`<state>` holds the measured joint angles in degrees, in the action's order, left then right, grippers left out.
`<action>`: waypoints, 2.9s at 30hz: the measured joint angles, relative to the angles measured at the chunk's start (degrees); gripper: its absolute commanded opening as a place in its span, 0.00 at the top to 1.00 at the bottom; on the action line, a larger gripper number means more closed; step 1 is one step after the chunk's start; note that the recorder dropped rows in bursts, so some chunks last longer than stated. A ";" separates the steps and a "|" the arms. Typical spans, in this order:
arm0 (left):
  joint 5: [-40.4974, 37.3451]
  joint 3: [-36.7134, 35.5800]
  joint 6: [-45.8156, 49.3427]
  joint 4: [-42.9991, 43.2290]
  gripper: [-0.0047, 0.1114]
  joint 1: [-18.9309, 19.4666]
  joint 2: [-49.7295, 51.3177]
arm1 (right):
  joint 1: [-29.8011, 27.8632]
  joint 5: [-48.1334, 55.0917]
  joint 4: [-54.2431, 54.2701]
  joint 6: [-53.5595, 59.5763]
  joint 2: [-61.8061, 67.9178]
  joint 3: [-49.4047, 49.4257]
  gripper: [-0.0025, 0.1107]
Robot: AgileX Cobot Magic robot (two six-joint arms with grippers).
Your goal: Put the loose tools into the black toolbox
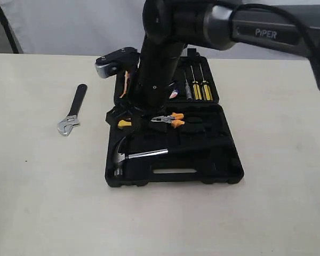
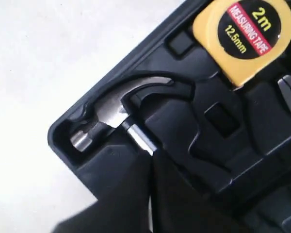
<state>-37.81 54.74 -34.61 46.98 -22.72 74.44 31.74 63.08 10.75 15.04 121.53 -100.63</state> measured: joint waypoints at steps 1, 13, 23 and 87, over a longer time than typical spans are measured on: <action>0.00 0.00 0.00 0.00 0.95 0.00 0.00 | 0.00 -0.01 -0.14 -0.65 0.00 0.20 0.98; 0.00 0.00 0.00 0.00 0.95 0.00 0.00 | -0.11 -1.94 -2.26 -8.40 6.43 4.77 0.98; 0.00 0.00 0.00 0.00 0.95 0.00 0.00 | -0.01 -3.69 -3.02 -9.17 -0.58 4.15 0.98; 0.00 0.00 0.00 0.00 0.95 0.00 0.00 | 7.96 0.16 -2.31 -4.11 37.39 -53.16 0.98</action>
<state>-37.81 54.74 -34.61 46.98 -22.72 74.44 39.69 63.24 8.44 10.93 158.91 -153.79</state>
